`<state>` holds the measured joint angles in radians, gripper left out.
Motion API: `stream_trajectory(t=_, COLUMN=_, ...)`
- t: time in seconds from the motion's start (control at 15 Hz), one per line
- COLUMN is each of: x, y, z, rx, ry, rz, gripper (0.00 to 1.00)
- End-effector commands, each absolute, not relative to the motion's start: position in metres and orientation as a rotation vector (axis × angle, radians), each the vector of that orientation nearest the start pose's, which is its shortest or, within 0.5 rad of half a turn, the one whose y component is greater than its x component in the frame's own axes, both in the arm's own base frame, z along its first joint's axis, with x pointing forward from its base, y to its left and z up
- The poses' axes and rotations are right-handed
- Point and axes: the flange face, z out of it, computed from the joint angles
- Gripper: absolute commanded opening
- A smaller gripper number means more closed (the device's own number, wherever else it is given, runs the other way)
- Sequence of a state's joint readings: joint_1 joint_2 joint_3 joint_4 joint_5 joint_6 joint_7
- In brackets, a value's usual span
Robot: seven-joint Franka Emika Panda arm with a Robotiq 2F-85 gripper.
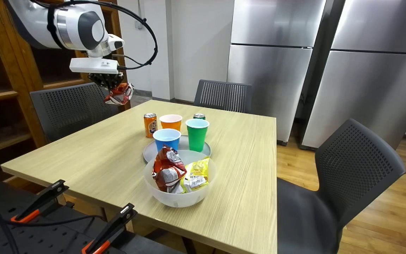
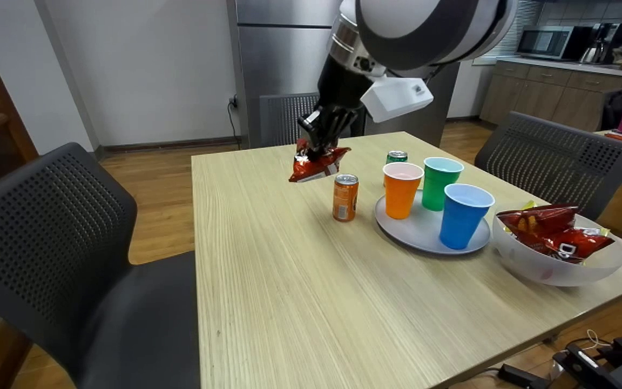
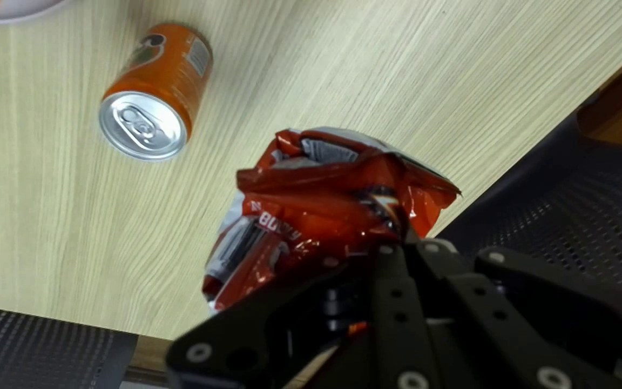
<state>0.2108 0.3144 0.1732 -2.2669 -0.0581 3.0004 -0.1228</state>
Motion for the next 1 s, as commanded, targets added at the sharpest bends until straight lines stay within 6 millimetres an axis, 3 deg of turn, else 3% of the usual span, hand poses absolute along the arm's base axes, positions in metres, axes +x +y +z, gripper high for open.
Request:
stream_trajectory(t=0.0, x=0.496, y=0.188, z=0.296, rx=-2.895, ry=-0.766, rz=-0.665, gripper=0.0)
stream_trajectory(t=0.53, x=0.448, y=0.12, z=0.34, rx=-2.911, ry=-0.681, rz=-0.698, gripper=0.0)
stream_trajectory(t=0.93, x=0.418, y=0.045, z=0.359, rx=-2.916, ry=-0.585, rz=-0.735, gripper=0.0)
